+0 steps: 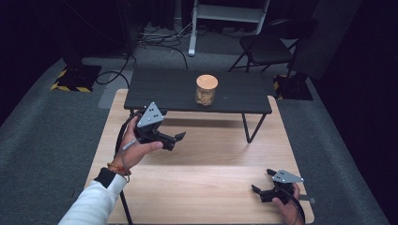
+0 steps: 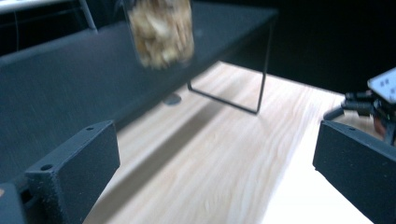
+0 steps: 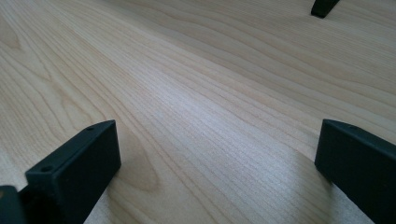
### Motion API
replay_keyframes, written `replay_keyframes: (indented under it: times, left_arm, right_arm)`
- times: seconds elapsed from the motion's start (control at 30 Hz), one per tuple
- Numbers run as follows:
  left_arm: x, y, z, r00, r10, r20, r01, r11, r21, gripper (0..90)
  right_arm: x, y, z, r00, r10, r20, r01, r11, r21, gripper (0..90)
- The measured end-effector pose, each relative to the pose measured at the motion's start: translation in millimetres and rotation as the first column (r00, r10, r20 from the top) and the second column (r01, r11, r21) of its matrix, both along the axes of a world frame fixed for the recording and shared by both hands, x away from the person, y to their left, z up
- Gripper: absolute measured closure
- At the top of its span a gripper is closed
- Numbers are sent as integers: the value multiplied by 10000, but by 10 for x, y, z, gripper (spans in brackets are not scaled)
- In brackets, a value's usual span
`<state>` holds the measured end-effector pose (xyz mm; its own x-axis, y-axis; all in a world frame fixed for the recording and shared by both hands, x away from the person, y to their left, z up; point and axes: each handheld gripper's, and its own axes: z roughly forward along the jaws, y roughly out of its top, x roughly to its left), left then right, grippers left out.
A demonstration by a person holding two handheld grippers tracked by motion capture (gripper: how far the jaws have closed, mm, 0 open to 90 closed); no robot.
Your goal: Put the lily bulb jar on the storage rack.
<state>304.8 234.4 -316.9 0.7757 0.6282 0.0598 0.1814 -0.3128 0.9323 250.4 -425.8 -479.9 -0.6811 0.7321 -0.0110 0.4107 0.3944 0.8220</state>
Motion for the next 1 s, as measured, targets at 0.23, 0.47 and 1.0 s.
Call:
replay_keyframes:
  times: [0.23, 0.47, 1.0]
  left_arm:
    - [-239, 68, -384, 9998, 173, -25, -172, 9993, 344, 5]
    - [-469, 124, -802, 9998, 216, 13, -217, 9988, 449, 5]
    - [-748, 317, -1449, 9965, 289, -778, -232, 9971, 731, 5]
  right_arm:
    - [-2, 1, -1, 10000, -2, 11, 2, 10000, -4, 0]
    - [-2, 1, 0, 10000, -2, 5, 2, 10000, -2, 0]
    - [-4, 2, -2, 10000, 6, 38, -6, 10000, -17, 0]
